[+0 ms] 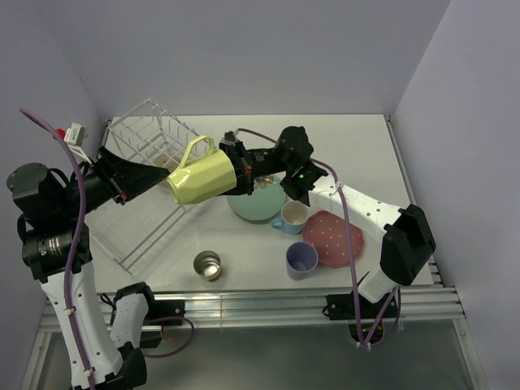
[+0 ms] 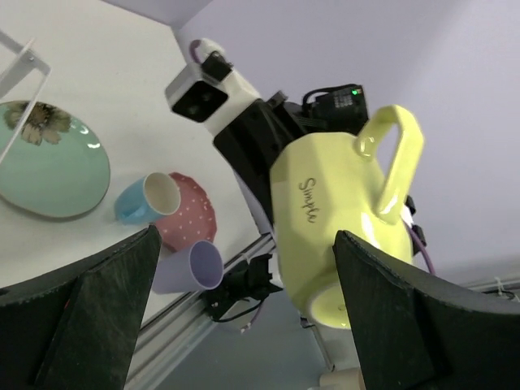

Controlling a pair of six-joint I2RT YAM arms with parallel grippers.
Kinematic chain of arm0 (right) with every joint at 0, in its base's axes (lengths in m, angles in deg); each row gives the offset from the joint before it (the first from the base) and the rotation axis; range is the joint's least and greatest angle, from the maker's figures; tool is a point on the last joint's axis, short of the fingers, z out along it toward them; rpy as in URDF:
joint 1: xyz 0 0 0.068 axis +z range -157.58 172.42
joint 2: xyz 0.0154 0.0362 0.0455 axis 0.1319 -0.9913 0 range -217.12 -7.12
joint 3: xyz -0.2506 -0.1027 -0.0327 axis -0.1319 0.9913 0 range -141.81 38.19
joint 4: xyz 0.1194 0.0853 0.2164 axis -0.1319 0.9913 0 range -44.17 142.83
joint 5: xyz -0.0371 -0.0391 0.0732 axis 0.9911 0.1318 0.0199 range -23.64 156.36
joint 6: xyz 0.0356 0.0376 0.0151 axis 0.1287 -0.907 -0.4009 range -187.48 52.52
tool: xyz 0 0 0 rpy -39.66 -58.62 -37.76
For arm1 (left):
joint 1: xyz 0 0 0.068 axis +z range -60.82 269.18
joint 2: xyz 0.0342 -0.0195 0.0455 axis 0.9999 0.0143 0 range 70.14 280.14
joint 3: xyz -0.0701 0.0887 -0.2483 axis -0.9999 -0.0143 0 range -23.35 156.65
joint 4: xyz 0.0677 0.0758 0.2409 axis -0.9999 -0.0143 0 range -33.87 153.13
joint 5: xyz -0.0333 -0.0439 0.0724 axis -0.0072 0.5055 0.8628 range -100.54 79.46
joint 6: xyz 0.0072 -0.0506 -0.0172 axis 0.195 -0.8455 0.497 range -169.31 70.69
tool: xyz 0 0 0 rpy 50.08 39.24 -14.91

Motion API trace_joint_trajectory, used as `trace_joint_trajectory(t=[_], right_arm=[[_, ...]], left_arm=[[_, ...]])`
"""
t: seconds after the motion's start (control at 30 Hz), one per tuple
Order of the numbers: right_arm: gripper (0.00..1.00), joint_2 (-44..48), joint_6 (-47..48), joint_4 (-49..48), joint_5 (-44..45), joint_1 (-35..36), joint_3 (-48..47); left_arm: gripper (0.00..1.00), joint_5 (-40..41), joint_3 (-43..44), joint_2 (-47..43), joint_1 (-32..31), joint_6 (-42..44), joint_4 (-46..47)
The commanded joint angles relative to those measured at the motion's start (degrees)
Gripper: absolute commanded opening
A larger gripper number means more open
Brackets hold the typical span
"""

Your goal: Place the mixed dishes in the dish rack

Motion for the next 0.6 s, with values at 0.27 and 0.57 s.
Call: trace_joint_trajectory(t=[0.27, 0.57], right_arm=[[0.00, -0.35, -6.23, -11.82, 0.19, -0.18, -1.78], [0.00, -4.30, -7.11, -13.22, 1.07, 0.09, -5.03]], left_arm=[[0.98, -8.83, -3.87, -2.17, -1.43, -20.37, 24.54], [0.99, -8.92, -7.12, -2.34, -2.92, -35.59, 43.50]])
